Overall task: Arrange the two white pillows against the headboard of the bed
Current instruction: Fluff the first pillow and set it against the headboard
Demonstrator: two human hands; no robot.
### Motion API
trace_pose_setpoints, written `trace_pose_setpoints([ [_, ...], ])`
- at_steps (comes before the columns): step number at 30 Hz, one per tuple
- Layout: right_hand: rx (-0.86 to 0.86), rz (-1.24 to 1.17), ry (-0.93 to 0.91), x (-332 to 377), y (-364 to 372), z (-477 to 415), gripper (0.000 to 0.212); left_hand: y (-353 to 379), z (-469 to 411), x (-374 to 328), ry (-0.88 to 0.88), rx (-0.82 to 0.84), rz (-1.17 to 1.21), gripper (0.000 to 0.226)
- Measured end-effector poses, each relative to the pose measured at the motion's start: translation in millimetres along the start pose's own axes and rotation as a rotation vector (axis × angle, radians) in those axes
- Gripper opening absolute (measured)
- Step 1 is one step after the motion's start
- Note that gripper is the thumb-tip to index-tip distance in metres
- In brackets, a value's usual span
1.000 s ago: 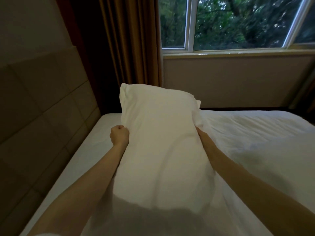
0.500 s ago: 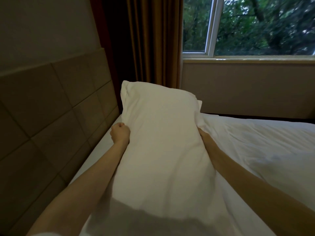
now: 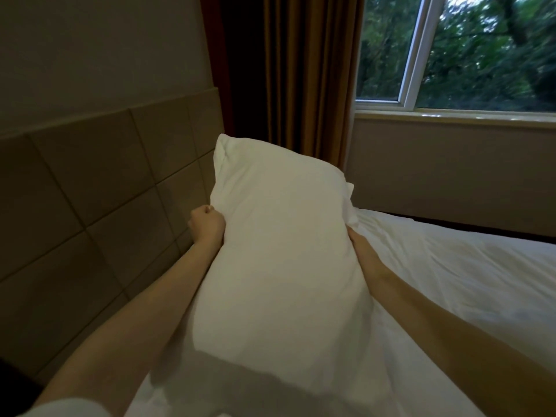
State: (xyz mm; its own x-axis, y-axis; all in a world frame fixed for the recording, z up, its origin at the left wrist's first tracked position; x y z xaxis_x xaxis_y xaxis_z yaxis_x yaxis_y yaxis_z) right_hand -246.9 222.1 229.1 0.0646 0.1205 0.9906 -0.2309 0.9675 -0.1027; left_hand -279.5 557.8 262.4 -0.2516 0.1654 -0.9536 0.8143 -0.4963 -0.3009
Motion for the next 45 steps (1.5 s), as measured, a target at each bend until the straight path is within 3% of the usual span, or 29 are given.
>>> trace_pose_setpoints([
  [4,0.033,-0.104,-0.037,4,19,-11,0.031,-7,-18,-2,-0.003,-0.027,0.021,0.021],
  [15,-0.067,-0.370,0.077,5,95,-67,0.047,-12,-112,-7,0.021,0.011,0.024,0.022],
  [22,-0.187,-0.363,0.120,-3,178,-134,0.046,-1,-224,5,0.015,0.105,-0.013,0.023],
  [26,-0.187,-0.475,0.184,-17,217,-156,0.030,8,-275,14,0.015,0.131,-0.049,0.023],
  [34,-0.277,-0.494,0.227,-39,241,-209,0.027,54,-349,23,0.032,0.168,-0.093,0.025],
  [40,-0.269,-0.570,0.206,-48,231,-259,0.061,102,-379,26,0.011,0.178,-0.066,0.025],
  [45,-0.132,-0.555,0.254,-55,228,-321,0.088,152,-421,19,0.023,0.184,-0.048,0.025],
])
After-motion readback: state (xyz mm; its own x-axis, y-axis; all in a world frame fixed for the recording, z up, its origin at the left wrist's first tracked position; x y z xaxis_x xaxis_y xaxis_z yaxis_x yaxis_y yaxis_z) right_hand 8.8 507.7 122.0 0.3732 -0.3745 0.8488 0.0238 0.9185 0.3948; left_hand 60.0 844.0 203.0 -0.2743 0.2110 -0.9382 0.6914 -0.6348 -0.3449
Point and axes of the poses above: each hand's wrist, its own z-axis away from the middle knuckle, its own y-axis out of the palm, x = y × z, the point moved 6 cm from there along -z, towards the middle knuckle, and after that the axes turned 5 degrees about -y, right-handed, at the moved point
